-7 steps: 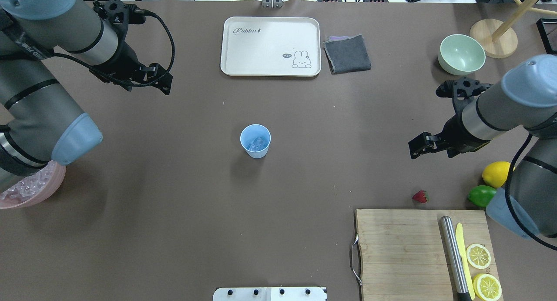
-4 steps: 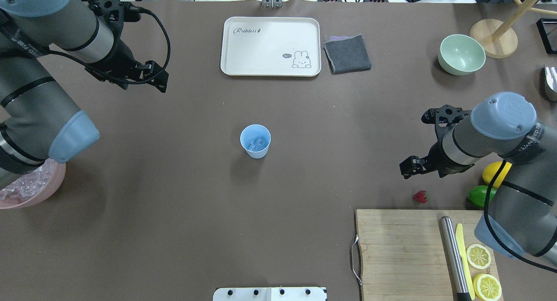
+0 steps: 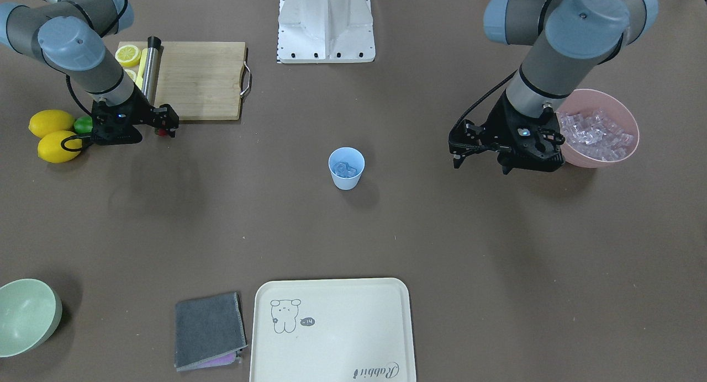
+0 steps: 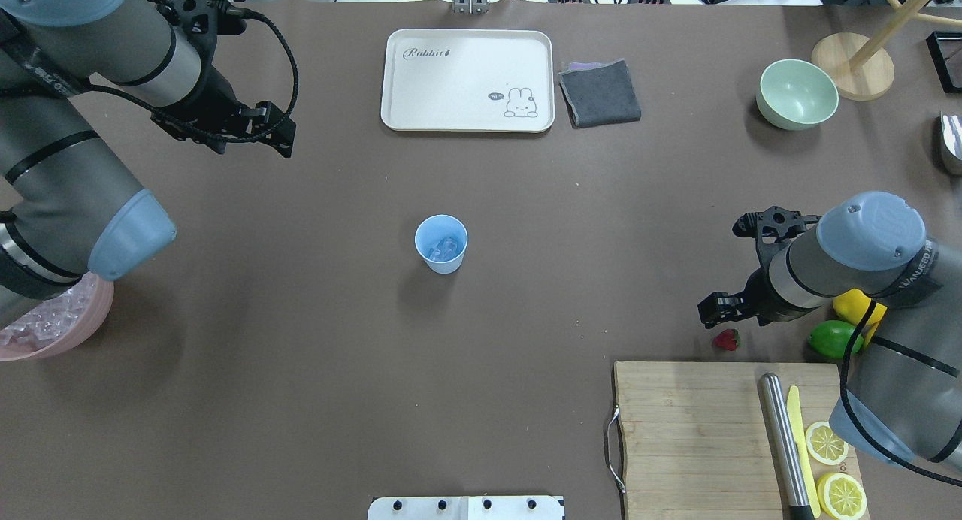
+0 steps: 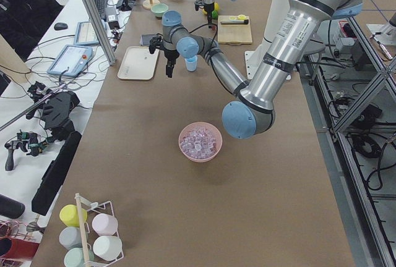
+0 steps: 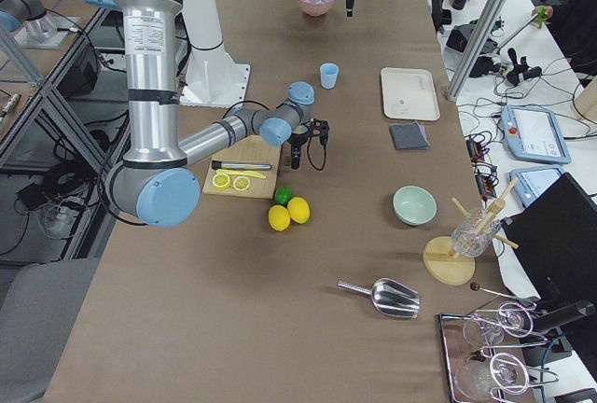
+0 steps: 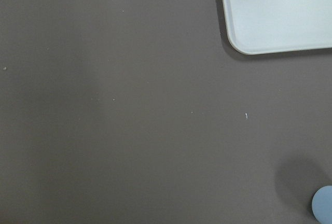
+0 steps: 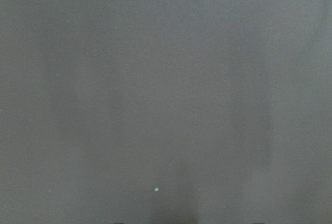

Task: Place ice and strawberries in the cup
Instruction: 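Lower the right gripper onto the red strawberry and grasp it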

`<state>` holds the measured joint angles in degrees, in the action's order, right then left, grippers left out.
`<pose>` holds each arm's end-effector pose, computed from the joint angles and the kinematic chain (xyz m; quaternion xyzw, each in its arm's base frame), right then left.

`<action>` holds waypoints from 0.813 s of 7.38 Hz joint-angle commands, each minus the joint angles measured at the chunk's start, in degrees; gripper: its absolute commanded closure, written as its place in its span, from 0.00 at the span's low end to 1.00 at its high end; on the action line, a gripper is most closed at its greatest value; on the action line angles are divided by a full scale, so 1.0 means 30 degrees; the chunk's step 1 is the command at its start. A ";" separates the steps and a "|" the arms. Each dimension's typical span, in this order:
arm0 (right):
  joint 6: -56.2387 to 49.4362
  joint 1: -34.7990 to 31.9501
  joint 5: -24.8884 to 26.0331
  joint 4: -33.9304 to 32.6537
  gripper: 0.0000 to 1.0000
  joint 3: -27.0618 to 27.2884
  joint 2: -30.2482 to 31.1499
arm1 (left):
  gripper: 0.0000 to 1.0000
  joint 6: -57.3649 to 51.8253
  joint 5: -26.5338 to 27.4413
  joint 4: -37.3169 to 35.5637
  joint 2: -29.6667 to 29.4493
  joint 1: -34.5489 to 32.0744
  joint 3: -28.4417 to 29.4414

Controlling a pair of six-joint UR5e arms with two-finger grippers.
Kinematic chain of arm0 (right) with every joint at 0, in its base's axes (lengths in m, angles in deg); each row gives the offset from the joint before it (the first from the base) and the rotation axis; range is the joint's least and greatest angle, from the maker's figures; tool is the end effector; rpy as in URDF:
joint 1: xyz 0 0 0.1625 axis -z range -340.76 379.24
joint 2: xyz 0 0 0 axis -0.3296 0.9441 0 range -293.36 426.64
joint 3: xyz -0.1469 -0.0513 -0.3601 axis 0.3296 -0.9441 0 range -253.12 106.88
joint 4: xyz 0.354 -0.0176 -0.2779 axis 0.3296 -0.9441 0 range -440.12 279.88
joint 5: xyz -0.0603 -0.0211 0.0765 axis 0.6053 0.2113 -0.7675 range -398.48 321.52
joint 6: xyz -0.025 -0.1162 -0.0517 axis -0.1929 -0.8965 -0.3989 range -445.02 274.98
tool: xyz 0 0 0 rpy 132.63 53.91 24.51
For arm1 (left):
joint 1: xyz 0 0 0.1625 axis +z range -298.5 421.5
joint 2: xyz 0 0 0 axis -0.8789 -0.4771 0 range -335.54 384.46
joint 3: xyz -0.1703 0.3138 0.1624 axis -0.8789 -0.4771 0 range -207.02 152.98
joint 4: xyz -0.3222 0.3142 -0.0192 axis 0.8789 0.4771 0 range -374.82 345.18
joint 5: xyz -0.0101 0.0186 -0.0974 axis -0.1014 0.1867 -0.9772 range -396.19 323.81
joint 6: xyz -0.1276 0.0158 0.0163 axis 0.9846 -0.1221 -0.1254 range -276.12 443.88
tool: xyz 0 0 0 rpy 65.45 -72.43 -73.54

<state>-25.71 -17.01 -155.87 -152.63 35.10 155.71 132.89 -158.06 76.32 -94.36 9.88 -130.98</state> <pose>-0.4091 -0.3914 0.4465 -0.0191 -0.3786 -0.0296 0.9249 0.3546 -0.5522 0.2241 0.0842 0.4326 0.0196 0.8974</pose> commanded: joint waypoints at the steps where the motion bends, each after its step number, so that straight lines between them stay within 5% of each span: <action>1: 0.0006 0.0276 0.0017 0.0001 0.15 -0.0068 -0.0042 | 0.03 0.0274 0.0017 -0.0001 -0.0032 0.0012 -0.0003; 3: -0.0023 0.0453 0.0017 0.0030 0.26 -0.0068 0.0015 | 0.03 0.0303 0.0017 -0.0001 -0.0032 0.0041 0.0055; 4: -0.0024 0.0453 0.0017 0.0001 0.40 -0.0068 0.0016 | 0.03 0.0303 0.0017 -0.0001 -0.0032 0.0041 0.0056; 6: -0.0082 0.0570 -0.0012 0.0001 1.00 -0.0097 0.0016 | 0.02 0.0653 0.0105 -0.0001 -0.0032 0.0070 0.0027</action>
<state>-25.82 -15.47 -155.83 -152.57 34.84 155.75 134.20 -157.83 76.32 -94.45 10.06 -130.85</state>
